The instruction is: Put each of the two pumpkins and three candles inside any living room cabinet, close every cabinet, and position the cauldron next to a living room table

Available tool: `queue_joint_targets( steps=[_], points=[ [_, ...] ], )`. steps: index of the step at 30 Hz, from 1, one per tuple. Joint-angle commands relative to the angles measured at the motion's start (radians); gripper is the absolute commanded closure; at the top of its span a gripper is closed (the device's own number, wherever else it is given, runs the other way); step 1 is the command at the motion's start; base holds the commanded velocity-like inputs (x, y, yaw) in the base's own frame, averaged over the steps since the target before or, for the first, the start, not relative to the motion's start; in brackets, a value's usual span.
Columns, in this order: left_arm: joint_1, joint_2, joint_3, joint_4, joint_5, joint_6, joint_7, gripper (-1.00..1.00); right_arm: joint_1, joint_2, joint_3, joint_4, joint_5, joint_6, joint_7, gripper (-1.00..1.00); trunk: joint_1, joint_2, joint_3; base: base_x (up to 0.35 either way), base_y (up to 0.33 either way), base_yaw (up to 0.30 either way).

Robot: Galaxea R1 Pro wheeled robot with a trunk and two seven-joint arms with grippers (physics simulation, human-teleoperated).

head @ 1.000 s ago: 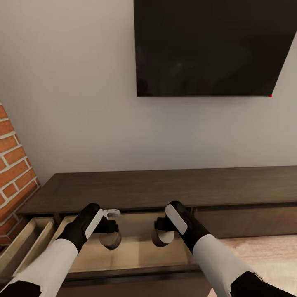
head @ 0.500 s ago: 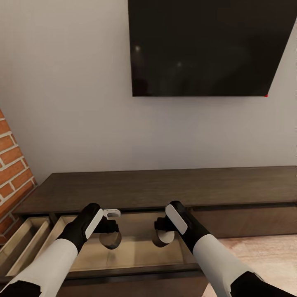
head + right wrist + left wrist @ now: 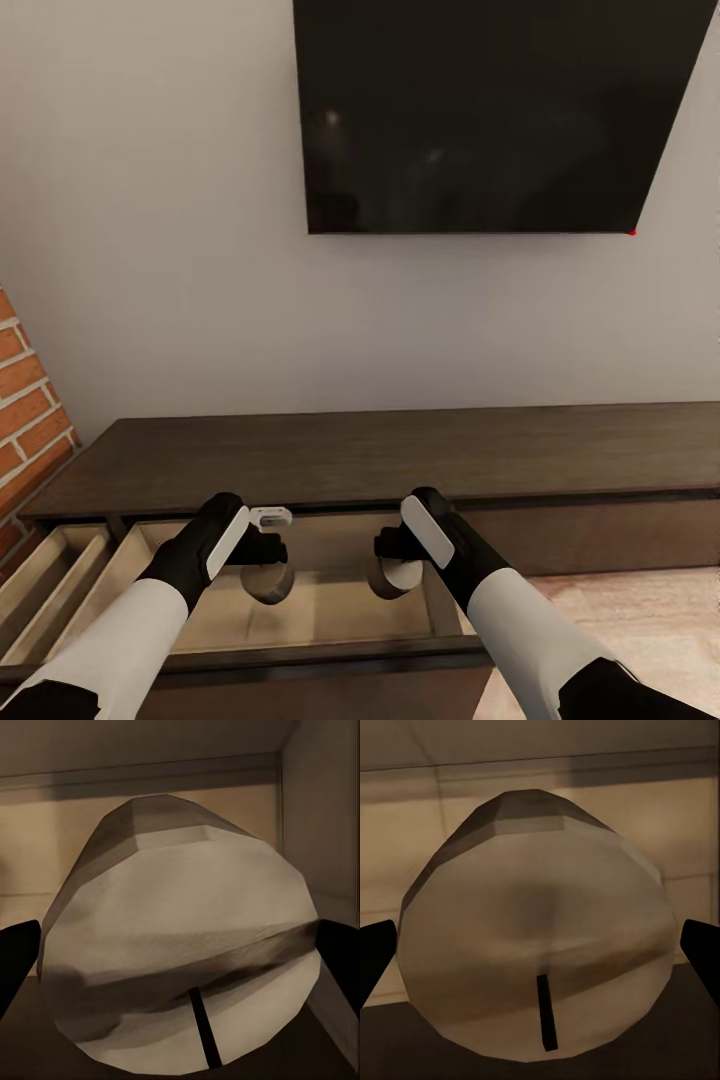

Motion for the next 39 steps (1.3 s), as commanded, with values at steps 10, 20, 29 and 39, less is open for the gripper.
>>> queue_joint_targets(
  steps=[10,20,29,39],
  points=[
    [-0.001,0.001,-0.005,-0.002,0.009,0.003,0.01,1.0,-0.001,-0.001,0.003,-0.001,-0.011,0.0,-0.01,1.0,0.002,-0.002,-0.02,0.0,-0.013,0.0],
    [-0.001,0.001,-0.006,-0.002,0.009,0.002,0.007,1.0,-0.001,-0.001,0.003,-0.001,-0.011,0.0,-0.01,1.0,0.007,-0.004,-0.059,0.0,0.0,0.0],
    [-0.001,0.001,-0.006,-0.002,0.009,-0.009,0.007,1.0,-0.001,-0.001,0.004,-0.001,-0.011,-0.001,-0.01,1.0,0.011,-0.006,-0.094,0.0,0.0,0.0],
    [0.0,0.001,-0.007,-0.018,0.009,-0.011,0.006,1.0,-0.001,0.0,0.004,-0.001,-0.002,-0.005,-0.01,1.0,0.011,-0.006,-0.098,0.0,0.0,0.0]
  ],
)
